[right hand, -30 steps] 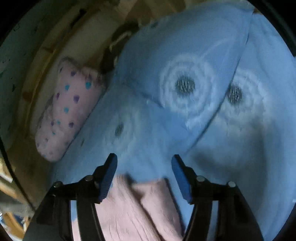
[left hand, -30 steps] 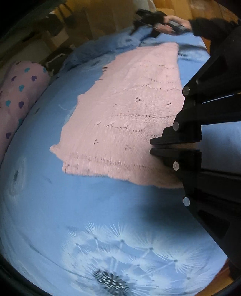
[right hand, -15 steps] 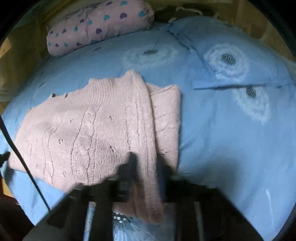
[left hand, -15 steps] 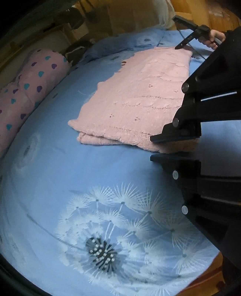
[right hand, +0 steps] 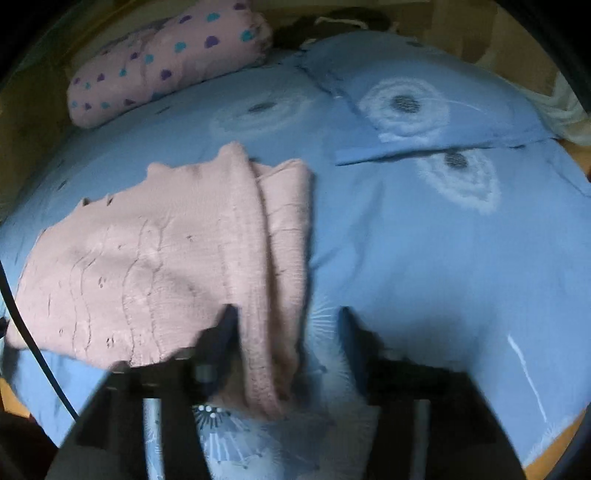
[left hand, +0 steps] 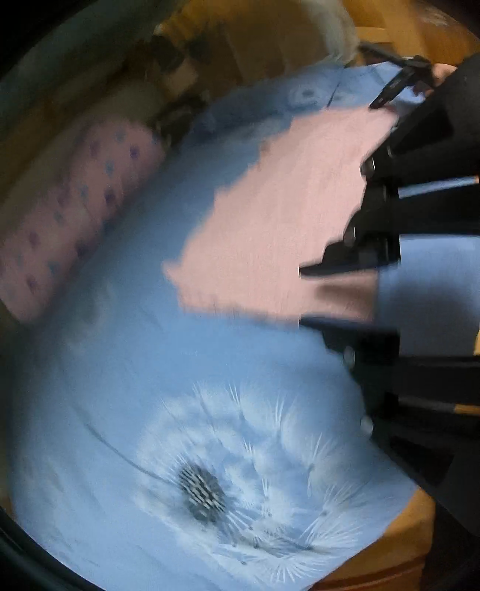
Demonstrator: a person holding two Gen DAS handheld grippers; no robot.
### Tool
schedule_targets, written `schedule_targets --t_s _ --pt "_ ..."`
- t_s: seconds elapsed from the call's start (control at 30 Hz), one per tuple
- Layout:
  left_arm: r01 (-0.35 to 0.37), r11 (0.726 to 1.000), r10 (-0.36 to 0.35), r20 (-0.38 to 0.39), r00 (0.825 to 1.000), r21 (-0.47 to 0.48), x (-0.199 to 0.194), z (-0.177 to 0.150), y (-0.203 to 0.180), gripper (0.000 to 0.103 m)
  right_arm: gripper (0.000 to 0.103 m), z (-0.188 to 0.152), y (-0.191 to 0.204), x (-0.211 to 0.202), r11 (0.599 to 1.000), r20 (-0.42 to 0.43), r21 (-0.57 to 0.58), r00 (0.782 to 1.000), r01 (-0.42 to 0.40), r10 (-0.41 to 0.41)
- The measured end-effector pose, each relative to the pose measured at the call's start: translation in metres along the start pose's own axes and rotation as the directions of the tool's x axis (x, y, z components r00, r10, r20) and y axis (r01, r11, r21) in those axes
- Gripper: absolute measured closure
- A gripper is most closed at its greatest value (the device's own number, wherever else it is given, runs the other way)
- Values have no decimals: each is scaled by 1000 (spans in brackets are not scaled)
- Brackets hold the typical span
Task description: Fold small clothes
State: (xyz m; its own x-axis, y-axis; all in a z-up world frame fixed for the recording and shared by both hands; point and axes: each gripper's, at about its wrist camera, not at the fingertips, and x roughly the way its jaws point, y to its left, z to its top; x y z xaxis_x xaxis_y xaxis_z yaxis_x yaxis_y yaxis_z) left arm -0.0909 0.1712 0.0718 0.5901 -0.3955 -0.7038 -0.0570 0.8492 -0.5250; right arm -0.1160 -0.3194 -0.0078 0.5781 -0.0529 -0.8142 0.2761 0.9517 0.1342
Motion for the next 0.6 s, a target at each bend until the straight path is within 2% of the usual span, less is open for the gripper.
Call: schedule_targets --t_s 0.03,0.1,0.2,0.3,0.33,0.4,0.5,0.53,0.6 --pt "39 999 -39 11 999 24 -5 -6 -9 68 30 1 0 -2 1000 -1 -2 1000 -8 8" --pt "117 993 -118 25 993 25 -14 -19 -20 58 17 -1 4 -8 1000 13 -10 1000 9 -9" --pt "153 986 -152 20 988 -72 -14 -33 -8 57 13 -8 10 -16 1000 41 -15 999 26 -25" --pt "138 962 -145 -12 989 -234 -4 -33 25 57 10 -13 11 -21 1000 40 4 999 6 -7" --pt "153 940 -167 -17 986 -305 -2 -34 40 57 10 -15 11 -20 1000 38 14 999 1 -2" --pt "198 873 -229 -16 973 -446 6 -38 68 57 9 -21 5 -20 998 36 58 999 -2 0" --pt "271 779 -310 28 950 -565 10 -42 94 57 6 -28 -11 -10 987 2 158 1000 -3 3" --pt "284 763 -325 36 945 -581 10 -42 98 57 6 -30 -17 -5 981 -16 196 1000 -3 6" --pt "290 754 -334 35 942 -589 12 -39 100 57 5 -32 -27 3 964 -32 263 998 -39 49"
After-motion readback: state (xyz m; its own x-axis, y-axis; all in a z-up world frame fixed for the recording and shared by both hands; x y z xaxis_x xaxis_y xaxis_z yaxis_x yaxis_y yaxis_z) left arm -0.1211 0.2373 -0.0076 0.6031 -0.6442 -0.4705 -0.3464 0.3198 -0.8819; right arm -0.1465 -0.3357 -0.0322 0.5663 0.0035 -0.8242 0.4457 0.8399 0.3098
